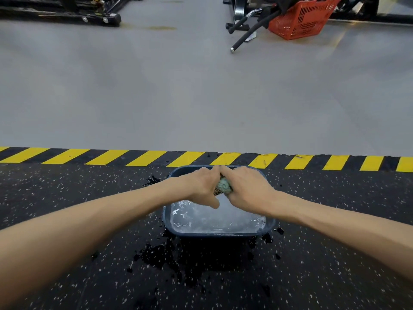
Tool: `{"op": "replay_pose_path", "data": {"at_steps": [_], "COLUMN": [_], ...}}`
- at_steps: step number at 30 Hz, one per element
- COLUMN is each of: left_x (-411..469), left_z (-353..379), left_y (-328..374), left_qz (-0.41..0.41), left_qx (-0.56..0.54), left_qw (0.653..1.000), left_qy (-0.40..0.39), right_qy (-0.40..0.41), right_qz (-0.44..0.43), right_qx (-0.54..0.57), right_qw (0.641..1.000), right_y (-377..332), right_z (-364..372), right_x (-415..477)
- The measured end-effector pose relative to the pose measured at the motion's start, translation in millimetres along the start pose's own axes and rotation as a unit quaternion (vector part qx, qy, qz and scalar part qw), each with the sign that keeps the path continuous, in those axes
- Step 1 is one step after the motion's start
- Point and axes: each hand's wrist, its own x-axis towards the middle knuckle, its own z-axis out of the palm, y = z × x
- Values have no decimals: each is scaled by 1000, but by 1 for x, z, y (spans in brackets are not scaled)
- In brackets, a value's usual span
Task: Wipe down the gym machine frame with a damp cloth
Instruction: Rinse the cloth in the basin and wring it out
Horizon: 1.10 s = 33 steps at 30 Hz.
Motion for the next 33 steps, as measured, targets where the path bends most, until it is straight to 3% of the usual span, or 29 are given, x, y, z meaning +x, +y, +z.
{"op": "replay_pose_path", "data": {"at_steps": [2, 3, 5, 6, 8, 10, 13, 15, 17, 20, 22, 25, 27, 30, 31, 33], "left_x": [-4, -7, -14, -19, -29, -32, -27, -26, -29, -19, -11, -8, -13, -17, -17, -18], "left_z": [2, 2, -2, -5, -8, -5, 0, -5, -13, -7, -3, 1, 5, 11, 12, 12], "left_y": [-3, -4, -1, 2, 4, 4, 1, 7, 19, 26, 24, 14, 15, 14, 13, 16], "left_qz": [52, 95, 174, 206, 258, 267, 303, 314, 260, 86, 44, -15, -47, -98, -110, -124], "left_qx": [63, 139, 304, 350, 392, 411, 414, 401, 375, 362, 261, 45, -108, -328, -372, -428], "left_qw": [993, 975, 903, 875, 845, 831, 803, 810, 863, 922, 960, 998, 993, 939, 921, 893], "left_qy": [80, 145, 247, 264, 257, 264, 304, 291, 218, 105, 94, 30, -3, -35, -42, -64], "right_qy": [-69, -123, -226, -258, -308, -347, -392, -380, -310, -125, -66, -37, -34, 0, 48, 62], "right_qz": [56, 106, 188, 208, 215, 193, 166, 174, 190, 162, 114, 15, -43, -122, -163, -186], "right_qx": [186, 316, 546, 612, 679, 693, 645, 596, 515, 311, 176, 0, -82, -124, -135, -146], "right_qw": [979, 935, 785, 718, 631, 601, 635, 686, 776, 928, 976, 999, 995, 985, 976, 970], "right_y": [5, 6, 8, 10, 11, 7, -7, -16, -22, -22, -19, -19, -18, -10, -6, -3], "right_z": [-9, -15, -23, -26, -33, -39, -43, -39, -30, -19, -14, -10, -8, -6, -5, -10], "right_x": [-1, -3, -8, -11, -18, -25, -32, -31, -25, -13, -5, -2, 0, 11, 14, 14]}}
